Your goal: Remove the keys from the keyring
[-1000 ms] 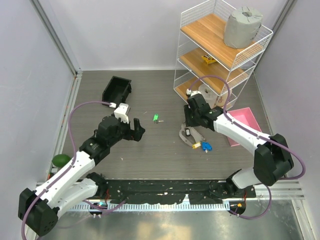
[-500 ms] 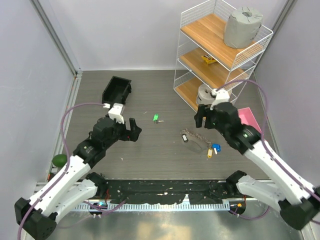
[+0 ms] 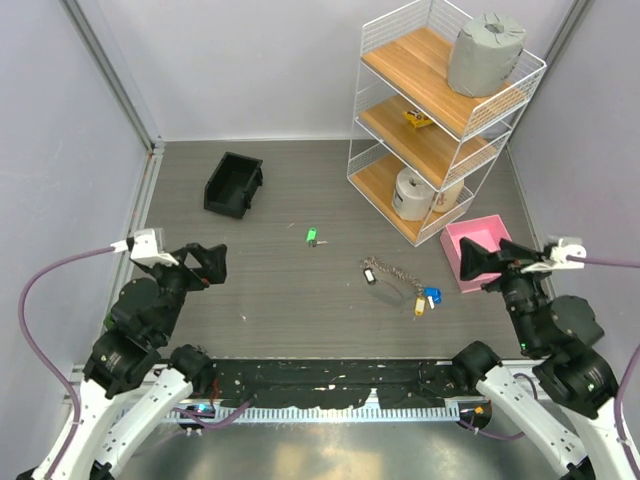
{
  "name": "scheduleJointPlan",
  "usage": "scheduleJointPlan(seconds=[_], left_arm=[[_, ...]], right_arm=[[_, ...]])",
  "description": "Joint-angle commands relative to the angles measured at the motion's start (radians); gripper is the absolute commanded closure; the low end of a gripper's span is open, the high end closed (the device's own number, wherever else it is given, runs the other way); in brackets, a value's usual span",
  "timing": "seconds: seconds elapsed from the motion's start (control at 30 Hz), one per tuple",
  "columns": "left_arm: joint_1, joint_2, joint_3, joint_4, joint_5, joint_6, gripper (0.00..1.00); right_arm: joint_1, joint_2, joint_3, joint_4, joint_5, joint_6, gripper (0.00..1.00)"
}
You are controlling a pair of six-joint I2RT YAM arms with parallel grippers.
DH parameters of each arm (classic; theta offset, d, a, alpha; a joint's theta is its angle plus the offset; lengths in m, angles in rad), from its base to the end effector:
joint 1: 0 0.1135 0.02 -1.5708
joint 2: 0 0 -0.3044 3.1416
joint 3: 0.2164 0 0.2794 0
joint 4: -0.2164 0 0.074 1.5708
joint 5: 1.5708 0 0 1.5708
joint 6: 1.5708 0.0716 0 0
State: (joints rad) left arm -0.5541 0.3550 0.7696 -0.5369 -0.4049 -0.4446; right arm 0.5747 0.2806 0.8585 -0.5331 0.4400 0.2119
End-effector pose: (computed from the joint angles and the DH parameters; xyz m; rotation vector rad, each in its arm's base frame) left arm 0.0990 -0.0281 0.3671 -0.2117 1.6863 -0.4070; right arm 0.0686 0.0081 0.4033 0.0743 1.5355 0.2908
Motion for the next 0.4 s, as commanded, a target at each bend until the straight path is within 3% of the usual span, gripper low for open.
scheduleJointPlan(seconds=[0.0, 0.37], left_arm=[[0.002, -0.060, 0.031, -0.077, -0.107, 0.029, 0.02], [0.002, -0.119, 0.025, -0.100, -0.094, 0.046, 0.01]], right_arm=[[0.002, -0.080, 0.019, -0.045, 0.091, -0.009, 0.12], [0.002, -0.106, 0.053, -0.099, 0.094, 0.006, 0.11]])
